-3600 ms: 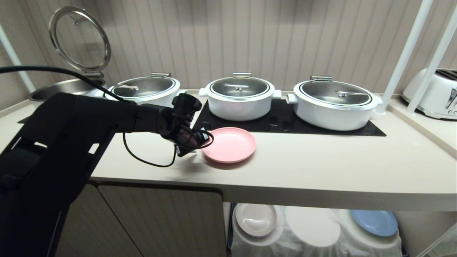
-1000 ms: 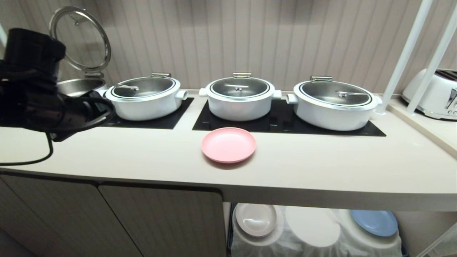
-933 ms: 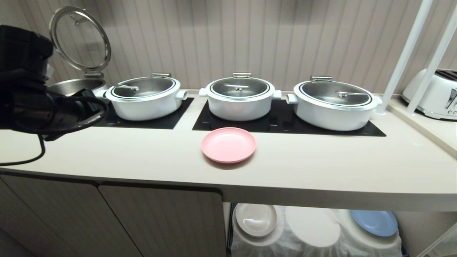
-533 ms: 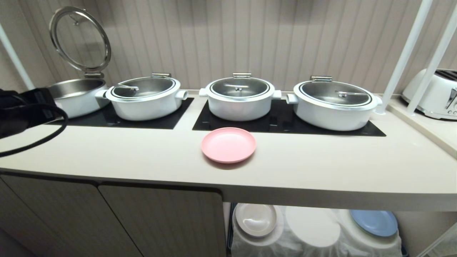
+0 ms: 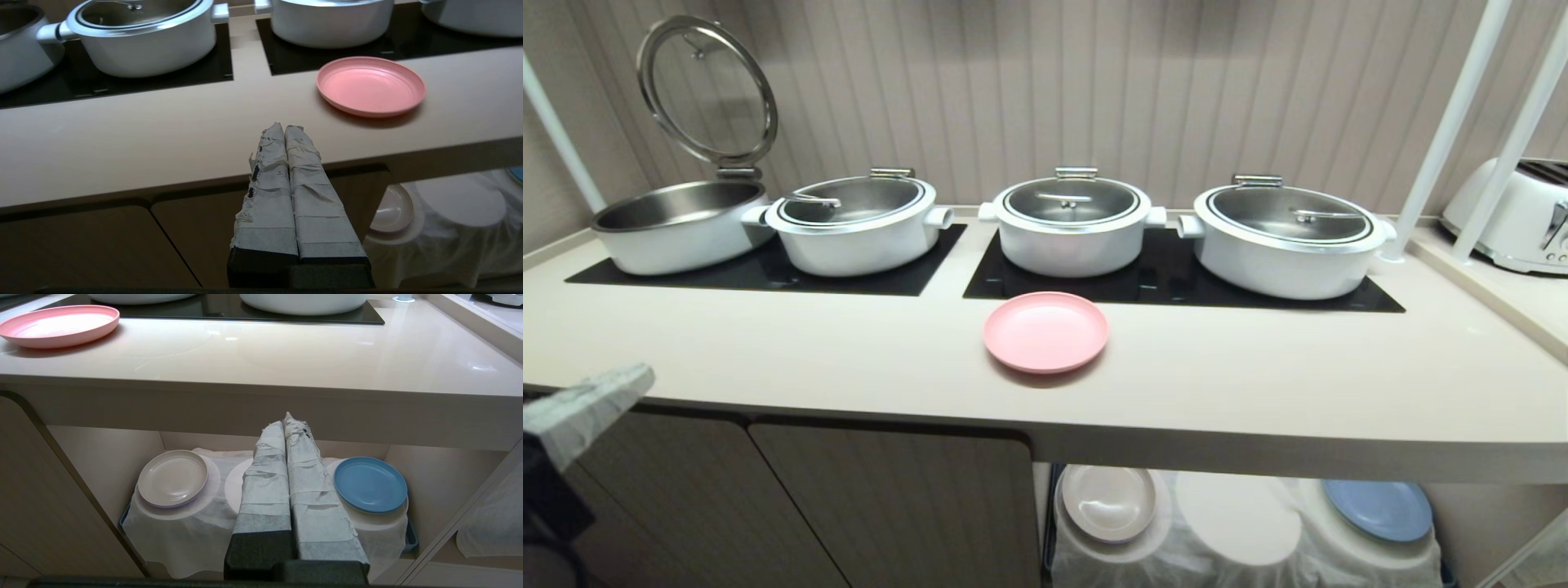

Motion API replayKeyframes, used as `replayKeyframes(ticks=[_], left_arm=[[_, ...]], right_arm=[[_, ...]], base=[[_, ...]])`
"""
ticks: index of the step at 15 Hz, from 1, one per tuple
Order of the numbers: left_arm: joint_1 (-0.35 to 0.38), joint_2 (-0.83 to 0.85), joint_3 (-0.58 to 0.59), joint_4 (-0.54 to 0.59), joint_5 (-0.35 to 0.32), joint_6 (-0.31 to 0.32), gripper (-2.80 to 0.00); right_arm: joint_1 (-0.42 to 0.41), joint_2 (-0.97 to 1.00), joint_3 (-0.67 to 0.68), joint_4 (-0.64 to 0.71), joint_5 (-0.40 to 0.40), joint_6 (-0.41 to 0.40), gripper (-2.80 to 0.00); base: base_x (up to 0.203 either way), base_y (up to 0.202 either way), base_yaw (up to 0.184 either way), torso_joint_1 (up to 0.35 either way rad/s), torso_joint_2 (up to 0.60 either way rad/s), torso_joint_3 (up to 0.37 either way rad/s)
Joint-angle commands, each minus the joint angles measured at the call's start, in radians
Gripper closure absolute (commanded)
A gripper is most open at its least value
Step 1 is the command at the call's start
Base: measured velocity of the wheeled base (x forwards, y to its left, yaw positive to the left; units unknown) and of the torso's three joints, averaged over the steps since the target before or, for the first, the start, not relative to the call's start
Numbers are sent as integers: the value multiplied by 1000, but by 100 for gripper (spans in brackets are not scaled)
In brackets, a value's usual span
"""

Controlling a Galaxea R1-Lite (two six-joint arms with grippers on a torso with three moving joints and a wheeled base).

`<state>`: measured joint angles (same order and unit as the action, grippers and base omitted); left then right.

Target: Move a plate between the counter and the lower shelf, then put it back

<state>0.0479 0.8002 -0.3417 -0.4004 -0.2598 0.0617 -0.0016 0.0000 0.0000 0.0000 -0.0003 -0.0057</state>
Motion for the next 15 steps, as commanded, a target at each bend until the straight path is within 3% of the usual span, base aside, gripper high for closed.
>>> replayKeyframes(ticks=[1, 6, 11, 15], left_arm=[[-20, -200, 136, -11, -20, 13, 0], [-67, -510, 292, 78, 2, 22, 0], [-55, -711, 341, 263, 151, 23, 0], [-49, -800, 342, 313, 220, 23, 0]], right_arm=[[0, 0, 0, 0, 0, 0, 0], [0, 0, 0, 0, 0, 0, 0], [0, 0, 0, 0, 0, 0, 0], [0, 0, 0, 0, 0, 0, 0]], base=[[0, 0, 0, 0, 0, 0], [0, 0, 0, 0, 0, 0], [0, 0, 0, 0, 0, 0], [0, 0, 0, 0, 0, 0]])
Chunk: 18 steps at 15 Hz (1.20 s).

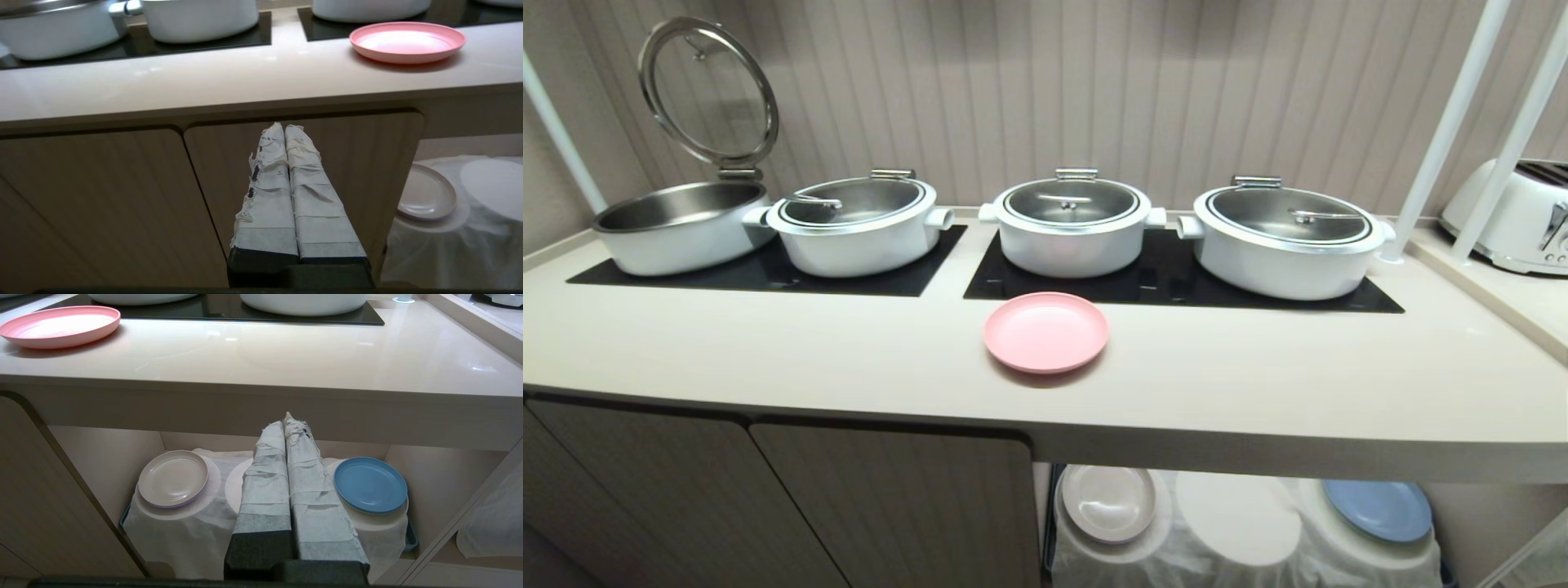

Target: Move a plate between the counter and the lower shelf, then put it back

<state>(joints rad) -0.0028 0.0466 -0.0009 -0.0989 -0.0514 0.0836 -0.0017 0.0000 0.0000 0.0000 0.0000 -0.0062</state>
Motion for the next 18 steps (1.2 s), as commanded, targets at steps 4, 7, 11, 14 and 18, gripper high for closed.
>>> replayKeyframes(ticks=[4, 7, 11, 14, 18], left_arm=[[1, -47, 1, 102, 56, -46, 0], [1, -47, 1, 102, 48, -42, 0], [1, -47, 1, 102, 52, -48, 0], [1, -47, 1, 102, 55, -61, 0], [1, -47, 1, 102, 56, -61, 0]], right_arm=[[0, 0, 0, 0, 0, 0, 0], [0, 0, 0, 0, 0, 0, 0], [0, 0, 0, 0, 0, 0, 0], [0, 0, 0, 0, 0, 0, 0], [0, 0, 0, 0, 0, 0, 0]], base=[[0, 0, 0, 0, 0, 0], [0, 0, 0, 0, 0, 0], [0, 0, 0, 0, 0, 0], [0, 0, 0, 0, 0, 0], [0, 0, 0, 0, 0, 0]])
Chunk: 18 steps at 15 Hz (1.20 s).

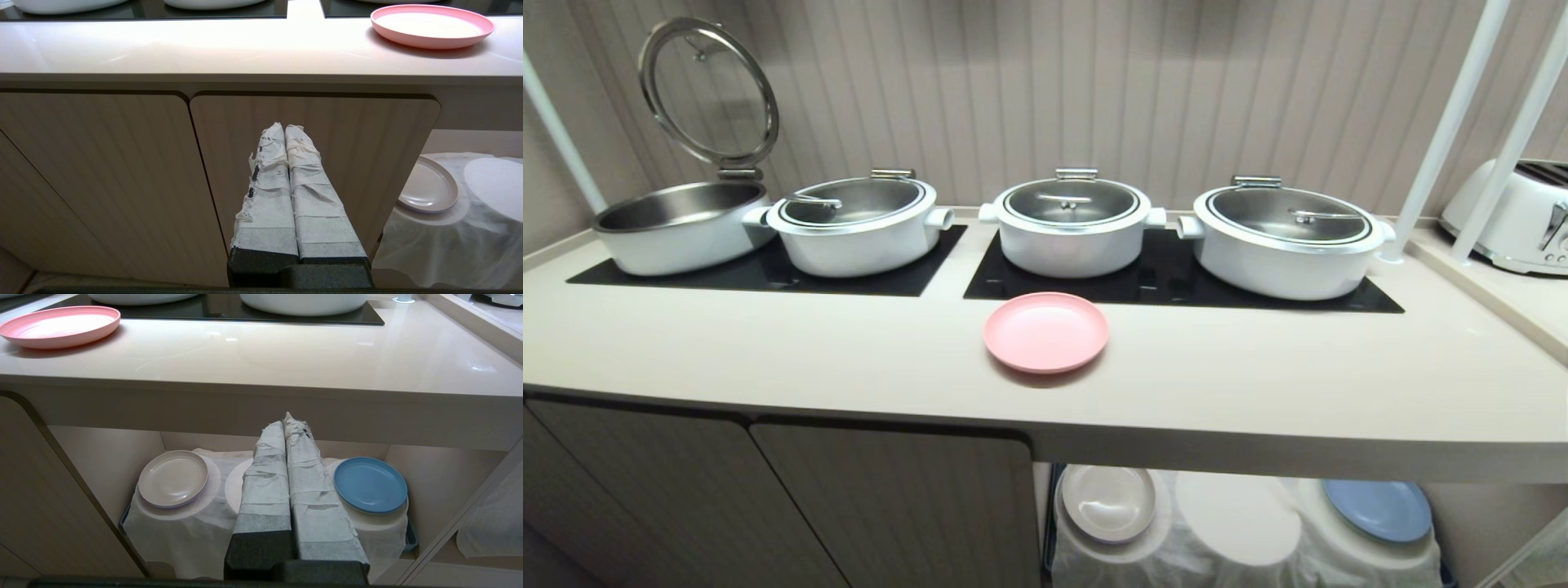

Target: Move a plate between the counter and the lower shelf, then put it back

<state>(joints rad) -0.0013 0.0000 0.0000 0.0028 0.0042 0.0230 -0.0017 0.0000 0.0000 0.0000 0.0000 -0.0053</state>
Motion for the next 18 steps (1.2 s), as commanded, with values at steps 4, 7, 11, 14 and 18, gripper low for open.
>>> replayKeyframes(ticks=[4, 7, 11, 14, 18], left_arm=[[0, 0, 0, 0, 2, 0, 0], [0, 0, 0, 0, 2, 0, 0], [0, 0, 0, 0, 3, 0, 0], [0, 0, 0, 0, 3, 0, 0], [0, 0, 0, 0, 3, 0, 0]], right_arm=[[0, 0, 0, 0, 0, -1, 0], [0, 0, 0, 0, 0, -1, 0], [0, 0, 0, 0, 0, -1, 0], [0, 0, 0, 0, 0, -1, 0], [0, 0, 0, 0, 0, -1, 0]], base=[[0, 0, 0, 0, 0, 0], [0, 0, 0, 0, 0, 0], [0, 0, 0, 0, 0, 0], [0, 0, 0, 0, 0, 0], [0, 0, 0, 0, 0, 0]])
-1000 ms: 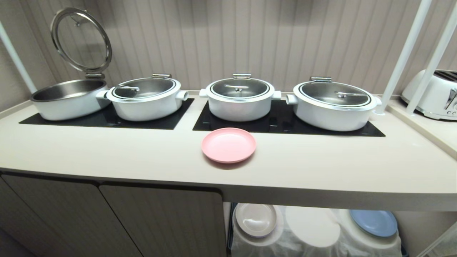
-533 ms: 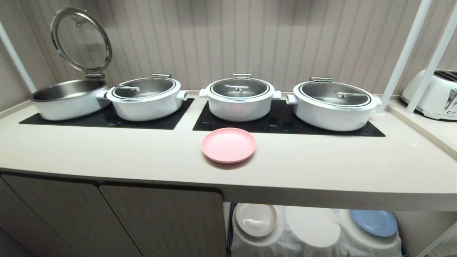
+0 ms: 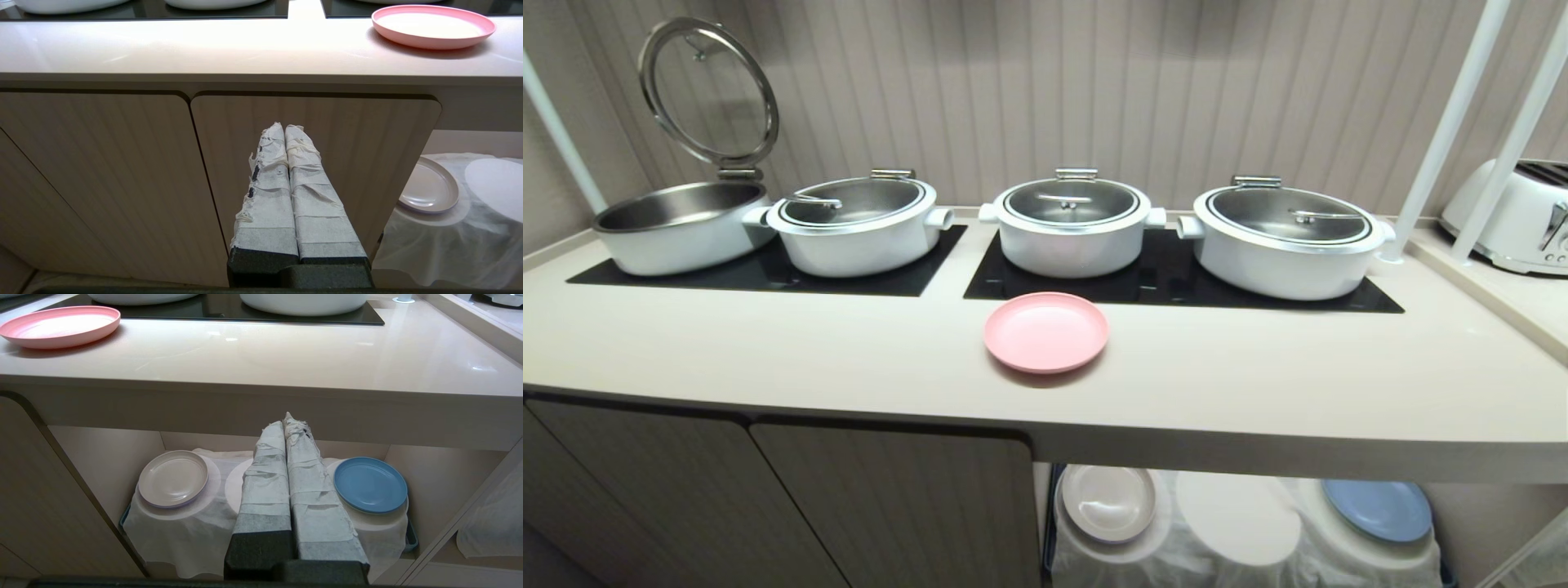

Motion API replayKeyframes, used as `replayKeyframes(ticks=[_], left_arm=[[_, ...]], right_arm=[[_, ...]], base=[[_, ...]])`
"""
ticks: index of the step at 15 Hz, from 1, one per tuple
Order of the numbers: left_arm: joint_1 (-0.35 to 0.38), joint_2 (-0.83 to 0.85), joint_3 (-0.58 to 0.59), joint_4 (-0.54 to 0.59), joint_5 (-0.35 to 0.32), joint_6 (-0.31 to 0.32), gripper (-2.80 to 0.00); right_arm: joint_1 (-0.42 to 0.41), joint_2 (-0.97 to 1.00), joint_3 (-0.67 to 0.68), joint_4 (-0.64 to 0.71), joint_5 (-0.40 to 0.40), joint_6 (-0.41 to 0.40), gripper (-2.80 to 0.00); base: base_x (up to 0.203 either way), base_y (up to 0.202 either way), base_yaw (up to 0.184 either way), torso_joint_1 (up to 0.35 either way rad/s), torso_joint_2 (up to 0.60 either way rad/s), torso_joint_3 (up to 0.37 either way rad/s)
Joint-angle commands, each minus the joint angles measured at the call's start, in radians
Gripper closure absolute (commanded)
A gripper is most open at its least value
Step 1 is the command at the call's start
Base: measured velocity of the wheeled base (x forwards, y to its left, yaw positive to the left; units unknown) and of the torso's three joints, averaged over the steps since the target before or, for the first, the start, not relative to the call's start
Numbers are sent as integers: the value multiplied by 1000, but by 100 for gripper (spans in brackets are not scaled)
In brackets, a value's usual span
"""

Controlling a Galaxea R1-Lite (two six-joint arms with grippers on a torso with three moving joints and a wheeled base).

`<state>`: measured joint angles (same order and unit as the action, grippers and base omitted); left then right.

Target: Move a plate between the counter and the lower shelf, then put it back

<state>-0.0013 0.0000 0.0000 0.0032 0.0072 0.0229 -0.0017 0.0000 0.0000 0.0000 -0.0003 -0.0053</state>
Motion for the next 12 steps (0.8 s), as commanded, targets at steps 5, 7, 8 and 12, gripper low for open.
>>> replayKeyframes(ticks=[5, 7, 8, 12], left_arm=[[0, 0, 0, 0, 2, -1, 0], [0, 0, 0, 0, 2, -1, 0], [0, 0, 0, 0, 2, -1, 0], [0, 0, 0, 0, 2, -1, 0]], right_arm=[[0, 0, 0, 0, 0, -2, 0], [0, 0, 0, 0, 0, -1, 0], [0, 0, 0, 0, 0, -1, 0], [0, 0, 0, 0, 0, -2, 0]], base=[[0, 0, 0, 0, 0, 0], [0, 0, 0, 0, 0, 0], [0, 0, 0, 0, 0, 0], [0, 0, 0, 0, 0, 0]])
